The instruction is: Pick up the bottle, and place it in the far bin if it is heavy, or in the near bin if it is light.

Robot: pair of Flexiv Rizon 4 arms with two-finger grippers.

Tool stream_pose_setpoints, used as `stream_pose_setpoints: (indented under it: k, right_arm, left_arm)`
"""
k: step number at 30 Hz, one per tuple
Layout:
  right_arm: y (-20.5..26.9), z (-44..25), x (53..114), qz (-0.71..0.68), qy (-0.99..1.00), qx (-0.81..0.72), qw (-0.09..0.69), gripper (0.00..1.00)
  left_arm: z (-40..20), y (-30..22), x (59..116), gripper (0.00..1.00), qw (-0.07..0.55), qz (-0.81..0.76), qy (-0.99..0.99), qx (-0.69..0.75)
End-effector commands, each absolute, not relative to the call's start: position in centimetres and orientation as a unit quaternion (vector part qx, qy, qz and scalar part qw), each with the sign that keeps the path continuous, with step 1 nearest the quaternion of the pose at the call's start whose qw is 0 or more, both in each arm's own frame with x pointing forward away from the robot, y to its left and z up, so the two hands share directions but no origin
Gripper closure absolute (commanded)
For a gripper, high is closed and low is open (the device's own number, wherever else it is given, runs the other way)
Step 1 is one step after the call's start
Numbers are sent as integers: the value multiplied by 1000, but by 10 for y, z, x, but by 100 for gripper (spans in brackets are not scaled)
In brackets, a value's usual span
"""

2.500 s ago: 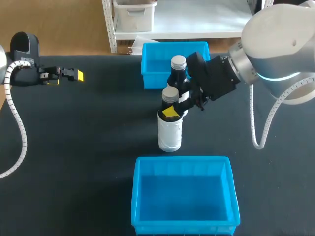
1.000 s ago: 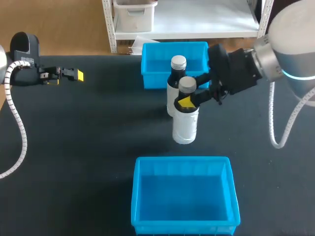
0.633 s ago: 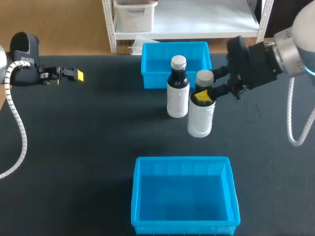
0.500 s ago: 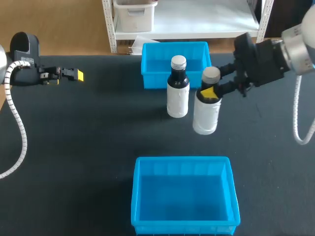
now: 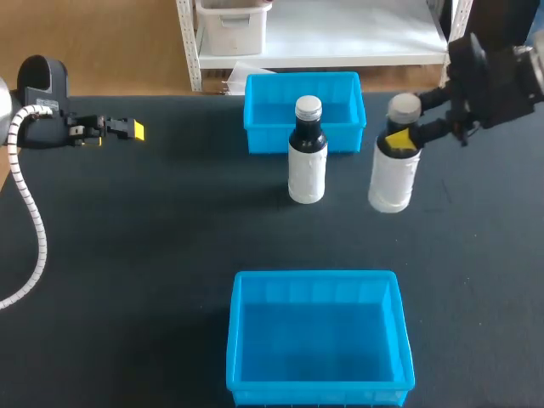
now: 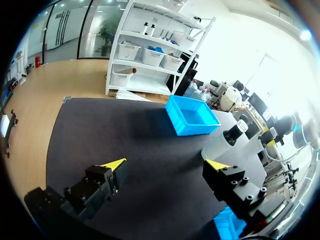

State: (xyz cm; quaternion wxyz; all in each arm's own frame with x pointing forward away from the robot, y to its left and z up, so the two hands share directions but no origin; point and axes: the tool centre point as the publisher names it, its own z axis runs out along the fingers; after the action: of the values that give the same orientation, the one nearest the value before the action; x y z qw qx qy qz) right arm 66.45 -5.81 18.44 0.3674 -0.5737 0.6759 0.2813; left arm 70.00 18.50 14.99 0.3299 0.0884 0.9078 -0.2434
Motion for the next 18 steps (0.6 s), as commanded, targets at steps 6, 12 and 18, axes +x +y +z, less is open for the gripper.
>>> stream_pose_setpoints:
  k: [6,12,18]
  right_arm:
    - [-79,199,700,287,668,-582,365,100]
    - [-88,211,721,286,662,-586,370,100]
    - [-94,223,746,286,653,-590,378,100]
  left_arm:
    - [150,185,700,0,330,-243,908,88]
    - [150,185,700,0,330,-243,908,88]
    - [150,185,700,0,330,-243,908,88]
